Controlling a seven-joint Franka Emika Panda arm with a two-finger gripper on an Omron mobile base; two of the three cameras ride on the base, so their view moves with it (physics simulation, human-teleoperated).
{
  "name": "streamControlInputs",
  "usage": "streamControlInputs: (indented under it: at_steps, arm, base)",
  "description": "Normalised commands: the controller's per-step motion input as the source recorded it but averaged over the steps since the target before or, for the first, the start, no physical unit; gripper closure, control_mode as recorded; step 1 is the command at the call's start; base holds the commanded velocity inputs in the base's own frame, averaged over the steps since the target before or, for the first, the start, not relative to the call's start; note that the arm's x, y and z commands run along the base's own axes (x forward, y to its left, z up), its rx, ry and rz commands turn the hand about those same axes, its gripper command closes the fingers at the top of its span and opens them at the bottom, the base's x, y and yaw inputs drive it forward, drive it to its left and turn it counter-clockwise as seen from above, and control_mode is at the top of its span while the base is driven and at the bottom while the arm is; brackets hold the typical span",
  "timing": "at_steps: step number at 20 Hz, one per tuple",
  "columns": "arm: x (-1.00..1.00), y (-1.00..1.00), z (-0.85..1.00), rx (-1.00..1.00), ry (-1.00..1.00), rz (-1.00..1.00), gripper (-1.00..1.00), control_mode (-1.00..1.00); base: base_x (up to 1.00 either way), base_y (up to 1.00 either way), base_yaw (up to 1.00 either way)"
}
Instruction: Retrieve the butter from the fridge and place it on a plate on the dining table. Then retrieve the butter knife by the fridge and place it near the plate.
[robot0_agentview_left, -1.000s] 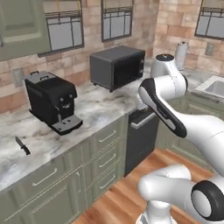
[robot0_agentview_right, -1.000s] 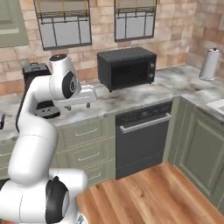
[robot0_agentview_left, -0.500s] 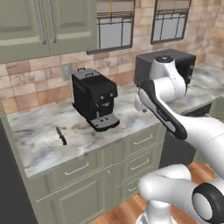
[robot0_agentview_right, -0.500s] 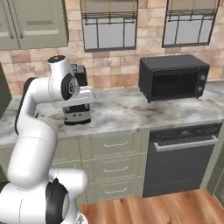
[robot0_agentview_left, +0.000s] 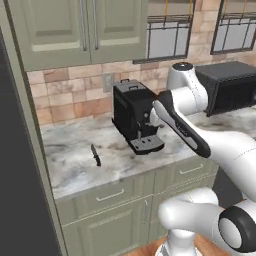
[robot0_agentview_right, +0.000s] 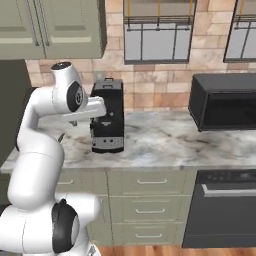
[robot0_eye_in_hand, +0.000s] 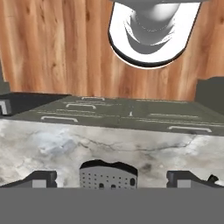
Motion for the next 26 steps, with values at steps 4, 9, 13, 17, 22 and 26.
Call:
streamControlInputs:
  at_steps: [4,9,13,17,22,26]
  arm:
    - [0.00,0.00,0.00,0.00,0.00,0.00,-1.00,1.00]
    - [0.00,0.00,0.00,0.00,0.00,0.00,-1.00,1.00]
    - [0.00,0.00,0.00,0.00,0.00,0.00,-1.00,1.00]
    - [0.00,0.00,0.00,0.00,0.00,0.00,-1.00,1.00]
    - [0.04,0.00,-0.03,0.00,0.03,0.00,-1.00,-1.00]
    - [0.10,0.35,-0.61,0.00,0.26,0.00,-1.00,-1.00]
  base:
    - [0.33,0.48,0.14]
    - [0.44,0.69,0.08]
    - [0.53,0.63,0.09]
    - [0.65,0.41,0.05]
    - [0.34,0.21,0.01]
    - [0.00,0.00,0.00]
